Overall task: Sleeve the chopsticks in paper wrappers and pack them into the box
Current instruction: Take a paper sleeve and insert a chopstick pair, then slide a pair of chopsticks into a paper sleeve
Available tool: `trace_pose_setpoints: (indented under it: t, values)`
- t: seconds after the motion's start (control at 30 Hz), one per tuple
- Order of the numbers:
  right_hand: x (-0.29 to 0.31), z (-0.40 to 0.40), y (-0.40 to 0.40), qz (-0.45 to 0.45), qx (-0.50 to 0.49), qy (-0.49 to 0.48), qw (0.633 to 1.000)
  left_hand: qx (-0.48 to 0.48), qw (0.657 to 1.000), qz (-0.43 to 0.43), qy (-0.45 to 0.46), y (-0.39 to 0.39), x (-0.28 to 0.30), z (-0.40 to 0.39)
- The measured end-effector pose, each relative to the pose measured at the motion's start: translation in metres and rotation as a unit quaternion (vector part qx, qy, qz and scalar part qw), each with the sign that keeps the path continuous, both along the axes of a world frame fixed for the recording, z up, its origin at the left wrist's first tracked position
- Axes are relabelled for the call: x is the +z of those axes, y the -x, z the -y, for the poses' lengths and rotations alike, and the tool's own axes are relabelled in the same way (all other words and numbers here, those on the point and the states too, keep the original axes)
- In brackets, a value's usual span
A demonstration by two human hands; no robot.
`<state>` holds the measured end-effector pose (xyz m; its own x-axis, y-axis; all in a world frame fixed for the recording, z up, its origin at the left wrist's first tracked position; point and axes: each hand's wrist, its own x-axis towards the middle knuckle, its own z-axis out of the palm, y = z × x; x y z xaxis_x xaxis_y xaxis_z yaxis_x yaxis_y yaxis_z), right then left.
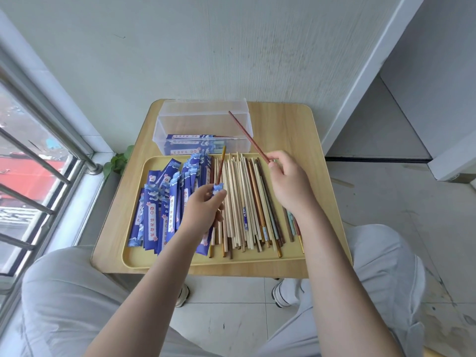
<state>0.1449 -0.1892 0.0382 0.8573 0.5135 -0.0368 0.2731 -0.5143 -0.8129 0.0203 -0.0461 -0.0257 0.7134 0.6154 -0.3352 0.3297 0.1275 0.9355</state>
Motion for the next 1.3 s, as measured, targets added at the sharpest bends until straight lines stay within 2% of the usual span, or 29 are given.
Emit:
trace_pose_setpoints:
  t: [0.13,0.27,0.33,0.47,0.67,0.87,0.97,1.07,1.3]
  values:
    - [0.014,0.000,0.004,-0.085,0.003,-0.119,0.989,0.020,1.000,0.002,-0.006,0.006,0.008,-0.010]
    - [0.026,0.006,0.003,-0.208,0.003,-0.299,0.931,0.004,1.000,-0.001,-0.018,0.009,0.013,-0.014]
    - [0.028,0.006,0.002,-0.218,0.001,-0.363,0.906,-0.002,1.000,-0.006,-0.016,0.012,0.012,-0.016]
    - [0.025,0.005,0.000,-0.170,-0.077,-0.422,0.887,-0.049,0.998,-0.035,-0.008,0.017,0.009,-0.019]
    - [0.013,0.006,-0.008,-0.146,-0.175,-0.343,0.911,-0.194,0.980,-0.002,0.030,0.028,0.017,-0.020]
    - [0.000,0.016,-0.013,-0.157,-0.208,-0.296,0.919,-0.234,0.972,0.026,0.027,0.032,0.021,-0.021]
    - [-0.001,0.019,-0.013,-0.156,-0.194,-0.278,0.928,-0.244,0.970,0.017,0.018,0.031,0.018,-0.022]
    - [-0.004,0.016,-0.009,-0.134,-0.151,-0.216,0.955,-0.259,0.966,0.002,0.001,0.028,0.014,-0.018]
    - [-0.018,-0.011,0.012,-0.009,-0.118,-0.169,0.978,-0.247,0.968,0.016,-0.034,0.017,0.022,-0.004]
